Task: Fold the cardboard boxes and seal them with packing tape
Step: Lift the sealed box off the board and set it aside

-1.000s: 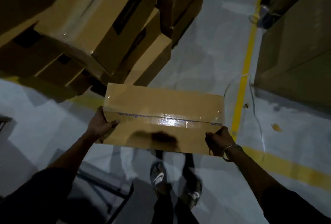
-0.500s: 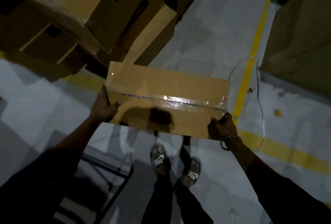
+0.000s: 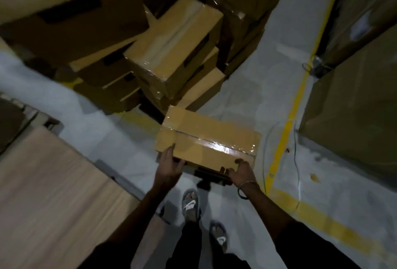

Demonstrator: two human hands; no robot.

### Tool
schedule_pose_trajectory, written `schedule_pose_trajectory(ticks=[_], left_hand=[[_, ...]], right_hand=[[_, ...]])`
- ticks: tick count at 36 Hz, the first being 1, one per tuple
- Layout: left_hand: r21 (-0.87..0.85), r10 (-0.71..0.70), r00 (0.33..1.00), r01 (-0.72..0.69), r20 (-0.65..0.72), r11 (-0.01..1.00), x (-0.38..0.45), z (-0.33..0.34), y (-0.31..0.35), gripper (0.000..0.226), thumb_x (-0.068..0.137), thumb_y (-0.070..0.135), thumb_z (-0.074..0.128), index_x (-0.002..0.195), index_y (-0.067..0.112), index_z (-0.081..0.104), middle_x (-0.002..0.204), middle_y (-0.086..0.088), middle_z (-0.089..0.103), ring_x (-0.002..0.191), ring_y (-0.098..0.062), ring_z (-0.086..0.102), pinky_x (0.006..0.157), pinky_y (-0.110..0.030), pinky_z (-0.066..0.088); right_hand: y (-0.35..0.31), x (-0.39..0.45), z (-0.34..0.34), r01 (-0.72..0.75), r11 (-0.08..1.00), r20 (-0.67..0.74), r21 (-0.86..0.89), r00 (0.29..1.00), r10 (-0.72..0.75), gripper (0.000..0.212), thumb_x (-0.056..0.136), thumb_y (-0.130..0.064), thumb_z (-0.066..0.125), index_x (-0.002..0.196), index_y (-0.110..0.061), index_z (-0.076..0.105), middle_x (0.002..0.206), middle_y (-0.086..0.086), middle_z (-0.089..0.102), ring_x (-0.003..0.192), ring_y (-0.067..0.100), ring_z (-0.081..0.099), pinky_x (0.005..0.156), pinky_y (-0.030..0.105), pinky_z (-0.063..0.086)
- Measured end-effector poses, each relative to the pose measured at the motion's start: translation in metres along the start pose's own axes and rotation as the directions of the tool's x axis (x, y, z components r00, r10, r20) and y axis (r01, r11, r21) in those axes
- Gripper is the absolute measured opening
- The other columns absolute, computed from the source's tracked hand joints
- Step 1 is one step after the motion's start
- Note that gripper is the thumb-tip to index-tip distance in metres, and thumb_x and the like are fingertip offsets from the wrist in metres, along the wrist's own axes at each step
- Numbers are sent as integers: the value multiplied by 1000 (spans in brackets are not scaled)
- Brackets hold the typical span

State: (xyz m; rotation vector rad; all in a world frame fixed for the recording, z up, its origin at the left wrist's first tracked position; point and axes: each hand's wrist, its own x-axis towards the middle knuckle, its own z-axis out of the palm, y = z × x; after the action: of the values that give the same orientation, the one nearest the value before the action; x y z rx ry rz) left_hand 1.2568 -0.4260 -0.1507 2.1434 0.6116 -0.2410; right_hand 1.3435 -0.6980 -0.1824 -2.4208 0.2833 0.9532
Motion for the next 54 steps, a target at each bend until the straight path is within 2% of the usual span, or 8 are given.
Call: schedule_pose_trajectory(ticks=[8, 13, 26, 29, 37, 44, 49, 54], left_hand=[[-116, -107, 980, 88, -169, 989, -189, -10, -9, 58, 102, 38, 62, 154, 17, 47, 152, -6, 50, 137, -26, 53, 109, -45, 48], [-232, -268, 913, 202, -306, 952, -300, -2, -45, 65, 92, 53, 53, 141, 11, 59, 139, -7, 59, 128, -28, 60, 103, -36, 47], [-601, -620, 642, 295, -451, 743, -538, 4, -133, 39, 100, 43, 68, 132, 22, 62, 130, 0, 66, 109, -12, 65, 84, -9, 47], [-692, -686, 529, 233, -499, 683, -584, 7, -159, 75, 80, 85, 59, 126, 26, 61, 120, 11, 66, 105, -3, 64, 88, -23, 52], [-742, -747, 450, 235, -489, 627, -722, -3, -237, 14, 105, 36, 62, 117, 42, 59, 116, 20, 64, 103, 7, 61, 84, -10, 50], [-793, -811, 341, 231, -476, 563, -843, -7, -319, 21, 104, 21, 64, 124, 28, 64, 118, 7, 67, 113, -11, 65, 98, -37, 55], [-839, -853, 235, 189, -467, 511, -904, -3, -381, 20, 101, 36, 68, 113, 50, 66, 117, 16, 70, 112, -10, 68, 93, -40, 58], [-867, -872, 195, 144, -449, 478, -932, -39, -387, 23, 104, 21, 64, 127, 19, 68, 118, 0, 69, 111, -18, 65, 89, -32, 50]], right_hand=[[-18, -90, 27, 327, 926, 197, -187, 936, -290, 69, 72, -54, 45, 125, -13, 63, 122, 15, 64, 117, 37, 61, 96, 40, 51], [-50, -187, 30, 480, 847, 209, -229, 874, -439, 41, 91, -26, 53, 126, -8, 66, 123, 20, 65, 111, 40, 63, 91, 41, 51], [-33, -398, 174, 809, 557, 625, -191, 537, -566, 25, 99, -15, 59, 124, -17, 65, 123, 4, 64, 110, 25, 63, 87, 29, 46], [-27, -434, 218, 855, 468, 711, -221, 470, -523, 27, 95, -15, 58, 120, -21, 66, 118, 2, 64, 105, 23, 64, 85, 31, 46], [-5, -547, 339, 920, 307, 774, -242, 374, -510, 33, 100, -23, 58, 131, -12, 62, 127, 11, 66, 108, 30, 66, 81, 31, 49], [15, -655, 436, 947, 226, 825, -228, 311, -472, 28, 102, -24, 59, 124, -8, 64, 122, 8, 66, 116, 30, 64, 86, 28, 46], [16, -712, 490, 970, 144, 859, -198, 242, -451, 18, 95, -28, 60, 107, -16, 65, 110, 6, 68, 104, 28, 66, 88, 39, 55], [-1, -759, 527, 984, 55, 866, -171, 176, -467, 27, 97, -23, 56, 121, -15, 65, 110, 9, 72, 95, 28, 68, 78, 37, 54]])
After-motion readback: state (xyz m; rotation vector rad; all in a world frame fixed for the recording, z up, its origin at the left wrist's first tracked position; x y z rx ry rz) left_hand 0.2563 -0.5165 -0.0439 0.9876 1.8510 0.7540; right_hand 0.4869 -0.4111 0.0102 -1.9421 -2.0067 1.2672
